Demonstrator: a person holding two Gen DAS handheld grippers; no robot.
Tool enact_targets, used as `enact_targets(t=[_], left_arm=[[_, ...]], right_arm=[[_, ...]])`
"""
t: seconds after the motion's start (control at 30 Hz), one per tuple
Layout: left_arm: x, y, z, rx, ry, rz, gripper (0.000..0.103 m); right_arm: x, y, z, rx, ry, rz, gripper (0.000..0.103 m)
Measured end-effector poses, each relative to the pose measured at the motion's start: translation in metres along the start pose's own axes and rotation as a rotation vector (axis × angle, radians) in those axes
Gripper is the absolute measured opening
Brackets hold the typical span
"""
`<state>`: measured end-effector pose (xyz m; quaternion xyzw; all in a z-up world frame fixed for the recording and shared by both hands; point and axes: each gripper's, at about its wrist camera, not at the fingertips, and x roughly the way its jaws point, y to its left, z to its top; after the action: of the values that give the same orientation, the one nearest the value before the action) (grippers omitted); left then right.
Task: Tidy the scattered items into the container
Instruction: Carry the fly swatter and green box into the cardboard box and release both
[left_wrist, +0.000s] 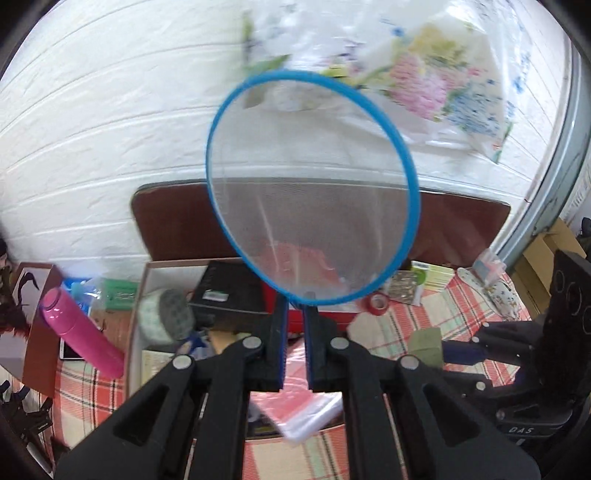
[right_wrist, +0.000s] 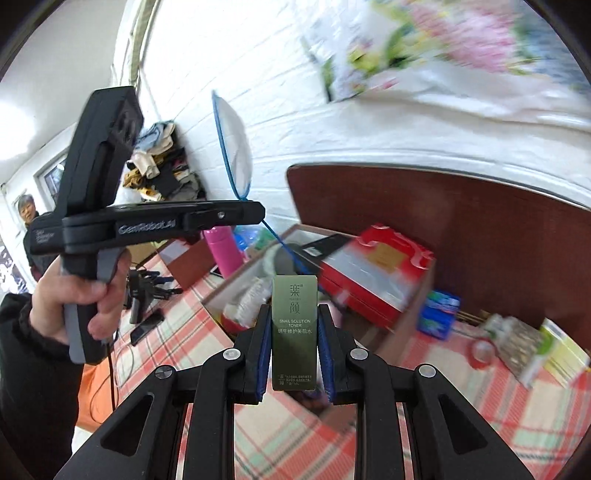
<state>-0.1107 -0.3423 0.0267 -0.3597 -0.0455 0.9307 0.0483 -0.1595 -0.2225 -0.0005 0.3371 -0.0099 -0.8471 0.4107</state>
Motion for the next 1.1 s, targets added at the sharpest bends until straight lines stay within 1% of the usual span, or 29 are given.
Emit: enact_targets(t=[0.1, 0.23, 0.4, 0.47, 0.5, 0.6, 0.7, 0.77, 0.8, 0.83, 0.87, 0.9, 0.93, 0.97, 1.03, 1.07, 1.1], left_arm=[[0.0, 0.025, 0.0, -0.019, 0.003, 0.009, 0.011], [0.012, 0.061, -0.008, -0.055, 0.028, 0.008, 0.014], [0.028, 0.086, -0.015, -0.097, 0.049, -0.007, 0.017], [0.037, 0.092, -0.016, -0.11, 0.069, 0.004, 0.014], [0.041, 0.095, -0.016, -0.116, 0.079, 0.004, 0.012], [0.055, 0.101, -0.02, -0.132, 0.103, -0.006, 0.013], [0.073, 0.101, -0.023, -0.136, 0.151, -0.012, 0.016], [0.08, 0.098, -0.026, -0.127, 0.163, -0.01, 0.017], [0.082, 0.096, -0.028, -0.126, 0.168, -0.013, 0.025], [0.083, 0.095, -0.029, -0.126, 0.174, -0.012, 0.042], [0.084, 0.094, -0.03, -0.124, 0.184, -0.002, 0.054], [0.084, 0.092, -0.031, -0.12, 0.195, 0.009, 0.077], [0.083, 0.09, -0.032, -0.109, 0.201, 0.037, 0.08], [0.081, 0.088, -0.034, -0.091, 0.2, 0.065, 0.081], [0.076, 0.084, -0.038, -0.07, 0.199, 0.097, 0.087], [0.073, 0.083, -0.04, -0.065, 0.202, 0.118, 0.088], [0.07, 0.083, -0.042, -0.062, 0.201, 0.137, 0.092]], right_arm=[[0.036, 0.007, 0.014, 0.006, 0.03, 0.025, 0.024], [0.079, 0.011, 0.022, -0.001, 0.075, 0.03, 0.024], [0.122, 0.012, 0.025, 0.004, 0.125, 0.028, 0.024], [0.137, 0.009, 0.026, 0.009, 0.149, 0.022, 0.024], [0.142, 0.007, 0.028, 0.015, 0.16, 0.021, 0.024], [0.154, 0.003, 0.028, 0.024, 0.181, 0.012, 0.024], [0.16, 0.0, 0.028, 0.021, 0.185, -0.007, 0.024], [0.159, -0.002, 0.029, 0.024, 0.182, -0.01, 0.024], [0.157, -0.003, 0.029, 0.024, 0.179, -0.015, 0.024], [0.155, -0.005, 0.03, 0.024, 0.174, -0.018, 0.024], [0.152, -0.006, 0.031, 0.026, 0.171, -0.021, 0.032], [0.149, -0.008, 0.032, 0.026, 0.17, -0.028, 0.039], [0.147, -0.008, 0.033, 0.026, 0.168, -0.03, 0.049], [0.144, -0.009, 0.034, 0.03, 0.162, -0.018, 0.057], [0.14, -0.006, 0.036, 0.029, 0.151, -0.004, 0.065], [0.137, -0.004, 0.037, 0.024, 0.146, -0.01, 0.07], [0.134, -0.001, 0.038, 0.019, 0.142, -0.017, 0.072]])
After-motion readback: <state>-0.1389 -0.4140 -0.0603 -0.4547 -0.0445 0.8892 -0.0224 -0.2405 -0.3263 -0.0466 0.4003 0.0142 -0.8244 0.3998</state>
